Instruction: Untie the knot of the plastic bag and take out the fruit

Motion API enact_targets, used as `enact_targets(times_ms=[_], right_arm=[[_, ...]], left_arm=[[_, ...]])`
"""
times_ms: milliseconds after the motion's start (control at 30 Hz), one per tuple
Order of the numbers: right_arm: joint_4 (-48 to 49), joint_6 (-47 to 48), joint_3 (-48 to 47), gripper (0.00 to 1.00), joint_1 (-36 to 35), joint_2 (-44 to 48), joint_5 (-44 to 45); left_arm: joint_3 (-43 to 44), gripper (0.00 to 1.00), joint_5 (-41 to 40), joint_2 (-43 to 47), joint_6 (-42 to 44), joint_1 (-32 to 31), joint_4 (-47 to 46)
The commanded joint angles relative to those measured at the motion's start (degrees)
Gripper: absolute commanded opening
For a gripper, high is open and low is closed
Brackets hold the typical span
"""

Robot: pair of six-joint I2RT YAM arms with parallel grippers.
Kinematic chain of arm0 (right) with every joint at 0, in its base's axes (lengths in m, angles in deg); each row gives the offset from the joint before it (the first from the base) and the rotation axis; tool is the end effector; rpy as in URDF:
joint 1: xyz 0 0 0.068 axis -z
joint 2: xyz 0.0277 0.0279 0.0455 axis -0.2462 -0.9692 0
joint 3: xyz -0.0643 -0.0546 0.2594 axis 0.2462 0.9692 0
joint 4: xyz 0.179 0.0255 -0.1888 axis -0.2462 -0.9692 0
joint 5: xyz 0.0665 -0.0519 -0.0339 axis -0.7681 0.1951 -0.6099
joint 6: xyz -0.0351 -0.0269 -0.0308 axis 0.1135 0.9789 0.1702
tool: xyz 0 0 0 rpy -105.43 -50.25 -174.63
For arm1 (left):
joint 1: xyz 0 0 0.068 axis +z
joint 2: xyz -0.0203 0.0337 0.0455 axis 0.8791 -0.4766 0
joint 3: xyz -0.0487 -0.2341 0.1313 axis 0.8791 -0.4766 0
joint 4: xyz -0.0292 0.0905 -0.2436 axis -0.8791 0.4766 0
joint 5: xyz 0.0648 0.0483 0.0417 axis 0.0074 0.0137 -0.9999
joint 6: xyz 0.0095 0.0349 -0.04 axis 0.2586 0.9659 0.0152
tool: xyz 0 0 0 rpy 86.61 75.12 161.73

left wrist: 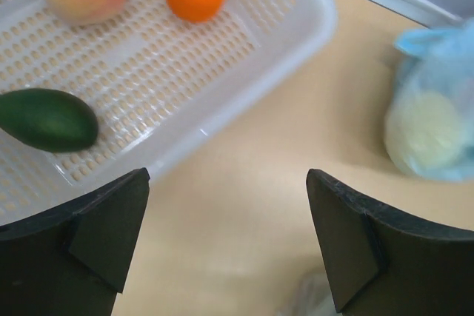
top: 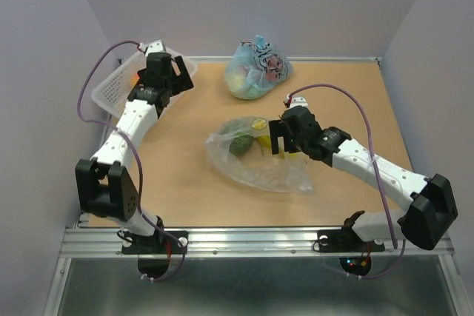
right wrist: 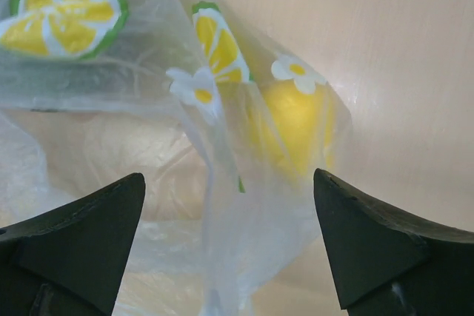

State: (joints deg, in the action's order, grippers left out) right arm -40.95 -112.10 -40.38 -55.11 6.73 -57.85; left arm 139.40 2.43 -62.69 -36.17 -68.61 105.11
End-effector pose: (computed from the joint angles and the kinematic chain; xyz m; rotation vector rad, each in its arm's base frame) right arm 0.2102 0.1659 0.2818 -0.2081 2.3137 0.1459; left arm 0.3782 -0.0401 0.3348 -0.3678 2.0096 -0.1101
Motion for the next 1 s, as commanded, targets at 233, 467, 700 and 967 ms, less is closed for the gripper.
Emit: enact_targets(times_ms=[233, 467, 700, 967], right_arm=[[1.9, 4.8, -4.8, 1.00, 8.0, -13.0, 0.7], [5.1, 8.0, -3.2, 0.34, 12.4, -13.7, -8.7], [1.7, 6.3, -8.6, 0.01, 10.4, -7.9, -21.1], [-3.4, 0.6, -13.9, 0.00, -4.4, -5.6, -15.4]], left_arm=[[-20.0, 0.99, 0.3, 30.7, 1.9, -23.6, -1.7], [-29.4, 0.99, -1.7, 35.0, -5.2, -34.1, -2.5], [-34.7, 0.99, -3.4, 30.8, -11.2, -38.6, -6.8], [-35.6, 0.99, -7.2, 27.4, -14.3, -39.7, -9.4]])
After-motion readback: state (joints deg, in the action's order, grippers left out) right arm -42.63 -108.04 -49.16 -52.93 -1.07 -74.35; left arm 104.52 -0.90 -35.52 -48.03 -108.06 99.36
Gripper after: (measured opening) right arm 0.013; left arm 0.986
